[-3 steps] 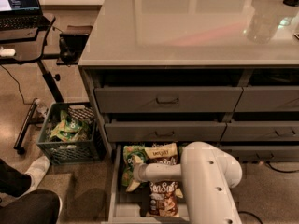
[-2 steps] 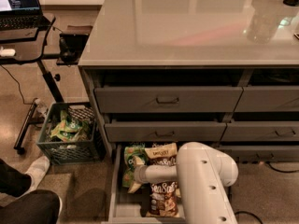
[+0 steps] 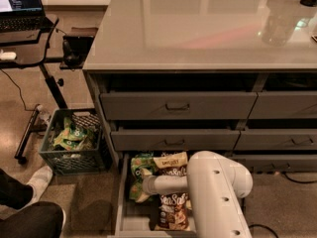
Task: Pick green rice chip bag from bottom drawer and place on counter
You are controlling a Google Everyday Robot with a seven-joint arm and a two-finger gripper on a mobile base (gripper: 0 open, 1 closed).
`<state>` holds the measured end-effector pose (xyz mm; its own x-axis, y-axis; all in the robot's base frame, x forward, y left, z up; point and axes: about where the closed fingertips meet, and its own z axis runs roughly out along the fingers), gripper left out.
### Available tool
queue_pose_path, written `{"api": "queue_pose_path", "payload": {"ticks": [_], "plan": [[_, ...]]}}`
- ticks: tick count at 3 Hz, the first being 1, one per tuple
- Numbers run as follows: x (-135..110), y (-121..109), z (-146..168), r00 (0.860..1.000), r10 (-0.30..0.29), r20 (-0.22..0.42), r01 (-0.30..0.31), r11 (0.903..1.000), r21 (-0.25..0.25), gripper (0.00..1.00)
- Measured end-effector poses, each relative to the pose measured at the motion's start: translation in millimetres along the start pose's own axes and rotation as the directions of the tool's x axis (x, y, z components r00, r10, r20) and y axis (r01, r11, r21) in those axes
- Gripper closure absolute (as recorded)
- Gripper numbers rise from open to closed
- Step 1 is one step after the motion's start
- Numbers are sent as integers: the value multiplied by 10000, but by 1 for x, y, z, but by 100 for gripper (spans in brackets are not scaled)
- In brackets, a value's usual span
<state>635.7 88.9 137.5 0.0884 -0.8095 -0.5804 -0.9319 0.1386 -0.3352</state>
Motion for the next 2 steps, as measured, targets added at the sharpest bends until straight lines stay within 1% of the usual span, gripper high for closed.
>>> {"api": "queue_pose_path", "payload": {"ticks": [2], "plan": [[0,0,0,10000,0,0,0,10000,0,89]]}}
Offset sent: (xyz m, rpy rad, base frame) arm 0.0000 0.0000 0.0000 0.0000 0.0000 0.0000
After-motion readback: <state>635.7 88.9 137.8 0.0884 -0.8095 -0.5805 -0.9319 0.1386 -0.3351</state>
